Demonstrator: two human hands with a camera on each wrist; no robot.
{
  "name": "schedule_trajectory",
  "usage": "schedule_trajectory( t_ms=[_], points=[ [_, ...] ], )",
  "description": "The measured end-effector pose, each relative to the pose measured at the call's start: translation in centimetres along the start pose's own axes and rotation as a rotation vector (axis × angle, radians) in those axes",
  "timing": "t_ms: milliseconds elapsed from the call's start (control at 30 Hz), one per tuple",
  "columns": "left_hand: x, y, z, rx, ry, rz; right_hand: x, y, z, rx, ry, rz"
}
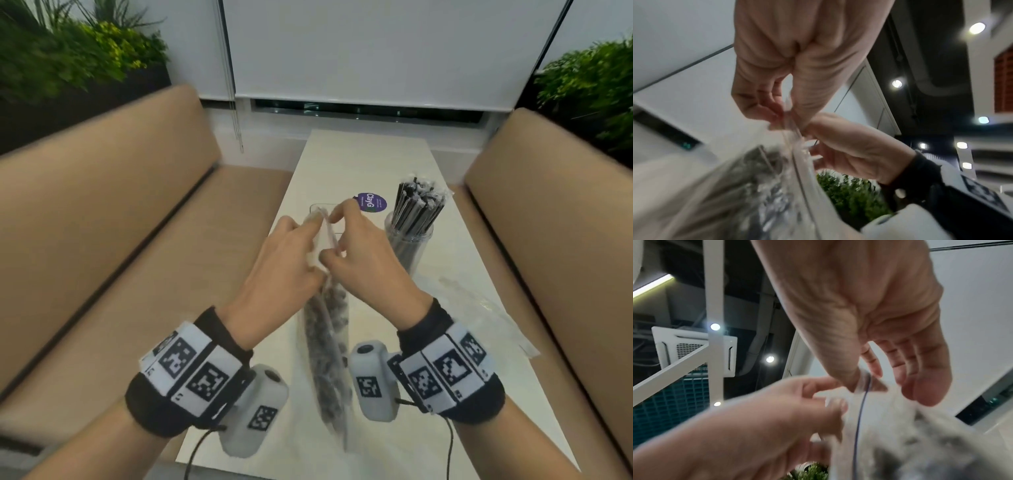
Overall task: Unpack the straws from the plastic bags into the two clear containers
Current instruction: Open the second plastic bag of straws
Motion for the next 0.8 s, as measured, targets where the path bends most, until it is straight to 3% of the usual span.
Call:
schedule_trajectory(
  t_ms=[100,200,267,367,400,467,667,800],
  points=[
    [2.8,-0.8,2.4,0.059,0.077,0.063,3.9,0.3,-2.9,-0.142,-0.020,-0.021],
    [6.1,-1.0,5.0,0.070,0.446,0.228,7.8,-0.1,-4.8,-0.315,0.010,0.066],
    [6.6,-0.3,5.1,0.086,0.339,0.262,7.4,-0.2,-4.5,-0.325,0.066,0.120],
    [4.9,0.2,4.1,0.297,-0.236,0.322,4.9,-0.1,-3.8,-0.291,0.150,0.202],
    [4.4,0.2,4.2,0.360,-0.329,0.367,4.2,-0.2,-3.8,-0.282,0.141,0.274],
    [3.8,0.1,4.9,0.376,-0.292,0.417,4.3,-0.3,-4.9,-0.309,0.085,0.348],
    [3.2,-1.5,6.9,0.403,-0.186,0.525,4.7,-0.6,-7.0,-0.404,0.027,0.265],
    [1.0,-2.3,6.7,0.369,-0.254,0.475,2.3,-2.5,-6.9,-0.469,0.177,0.500]
  ],
)
Point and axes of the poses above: each hand's wrist, its own y-axis towards the middle knuckle, its own x-axis out of the back of the hand, z = x × y, the point moved 1 cm from there along y, towards the middle knuckle, and after that the axes turned 8 degrees about -z, right-handed, at the moved point
